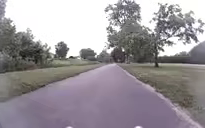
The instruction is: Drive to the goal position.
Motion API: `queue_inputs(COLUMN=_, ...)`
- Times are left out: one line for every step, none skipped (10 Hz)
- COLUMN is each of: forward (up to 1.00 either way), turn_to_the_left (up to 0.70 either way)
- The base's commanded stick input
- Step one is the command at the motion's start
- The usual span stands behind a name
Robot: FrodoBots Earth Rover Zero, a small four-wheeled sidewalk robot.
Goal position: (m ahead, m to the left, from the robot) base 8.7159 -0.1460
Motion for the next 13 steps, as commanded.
queue_inputs(forward=0.7, turn_to_the_left=0.0)
queue_inputs(forward=0.7, turn_to_the_left=0.0)
queue_inputs(forward=0.7, turn_to_the_left=0.0)
queue_inputs(forward=0.7, turn_to_the_left=0.0)
queue_inputs(forward=0.7, turn_to_the_left=0.0)
queue_inputs(forward=0.7, turn_to_the_left=0.0)
queue_inputs(forward=0.7, turn_to_the_left=0.0)
queue_inputs(forward=0.7, turn_to_the_left=0.0)
queue_inputs(forward=0.7, turn_to_the_left=-0.01)
queue_inputs(forward=0.7, turn_to_the_left=-0.01)
queue_inputs(forward=0.7, turn_to_the_left=-0.01)
queue_inputs(forward=0.7, turn_to_the_left=-0.01)
queue_inputs(forward=0.7, turn_to_the_left=-0.01)
